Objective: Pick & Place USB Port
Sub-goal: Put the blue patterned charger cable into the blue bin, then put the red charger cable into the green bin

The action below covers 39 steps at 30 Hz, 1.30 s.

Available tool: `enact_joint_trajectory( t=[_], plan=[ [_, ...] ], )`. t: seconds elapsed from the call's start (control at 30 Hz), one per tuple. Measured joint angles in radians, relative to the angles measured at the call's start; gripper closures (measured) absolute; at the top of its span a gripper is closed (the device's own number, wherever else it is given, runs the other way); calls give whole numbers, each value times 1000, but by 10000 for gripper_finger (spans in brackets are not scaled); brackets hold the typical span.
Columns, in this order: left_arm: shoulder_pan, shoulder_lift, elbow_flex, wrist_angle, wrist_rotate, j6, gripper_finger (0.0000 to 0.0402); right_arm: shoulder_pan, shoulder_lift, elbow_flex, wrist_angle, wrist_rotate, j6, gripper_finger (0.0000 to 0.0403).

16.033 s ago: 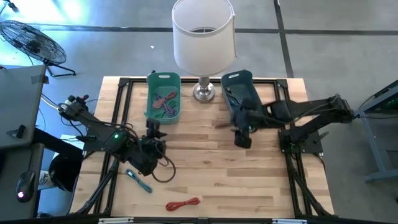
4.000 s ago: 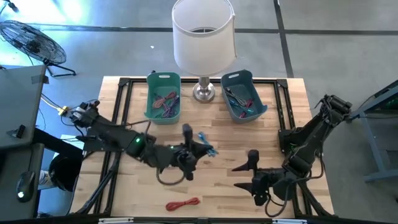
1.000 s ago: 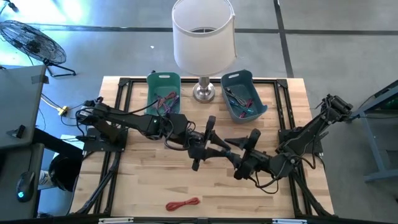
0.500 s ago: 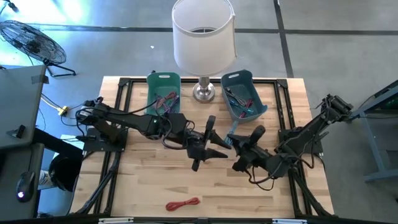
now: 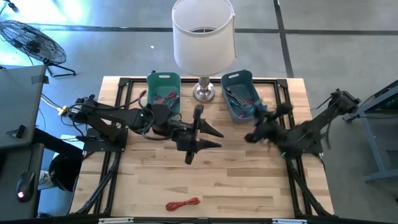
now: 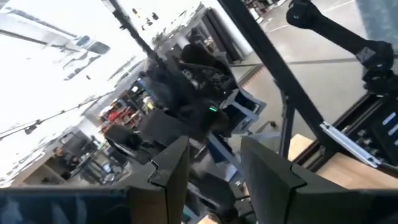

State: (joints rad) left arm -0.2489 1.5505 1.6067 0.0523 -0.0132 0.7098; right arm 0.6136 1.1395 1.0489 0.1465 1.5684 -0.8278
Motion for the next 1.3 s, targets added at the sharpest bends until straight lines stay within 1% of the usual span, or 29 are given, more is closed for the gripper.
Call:
enact_joint_trajectory(
  t=[0.13, 0.23, 0.3, 0.4, 0.53, 0.63, 0.73, 0.87, 0.93, 1.0, 1.07, 1.17, 1.3],
  plan=[
    [0, -32, 0, -44, -28, 0, 262, -46, -129, 0, -11, -8, 51, 391],
    [0, -54, 0, -82, -46, 0, 262, -81, -214, 0, -88, -57, 187, 391],
    [0, -67, 1, -113, -54, 0, 262, -98, -263, 0, -198, -139, 323, 391],
    [0, -79, 1, -167, -64, 0, 262, -142, -311, 0, -416, -318, 584, 391],
    [-4, -78, 1, -211, -69, -1, 262, -267, -311, 0, -711, -426, 876, 391],
    [-15, -78, 1, -217, -69, 2, 262, -379, -285, -1, -832, -546, 1015, 391],
    [-26, -78, 1, -234, -69, 11, 262, -478, -239, 0, -852, -673, 1055, 391],
    [-37, -78, 1, -244, -90, 11, 262, -586, -172, 0, -829, -812, 1055, 390],
    [-47, -78, 1, -246, -94, 1, 262, -638, -141, 0, -830, -870, 1042, 378],
    [-55, -78, 1, -251, -94, 0, 262, -686, -109, 0, -840, -890, 1040, 354],
    [-70, -78, 1, -267, -96, -5, 262, -730, -80, 0, -856, -879, 1056, 329],
    [-91, -78, 1, -292, -125, -7, 262, -788, -43, 0, -868, -884, 1087, 295],
    [-118, -78, 1, -319, -156, -7, 262, -825, -15, 0, -867, -895, 1089, 245]
  ],
)
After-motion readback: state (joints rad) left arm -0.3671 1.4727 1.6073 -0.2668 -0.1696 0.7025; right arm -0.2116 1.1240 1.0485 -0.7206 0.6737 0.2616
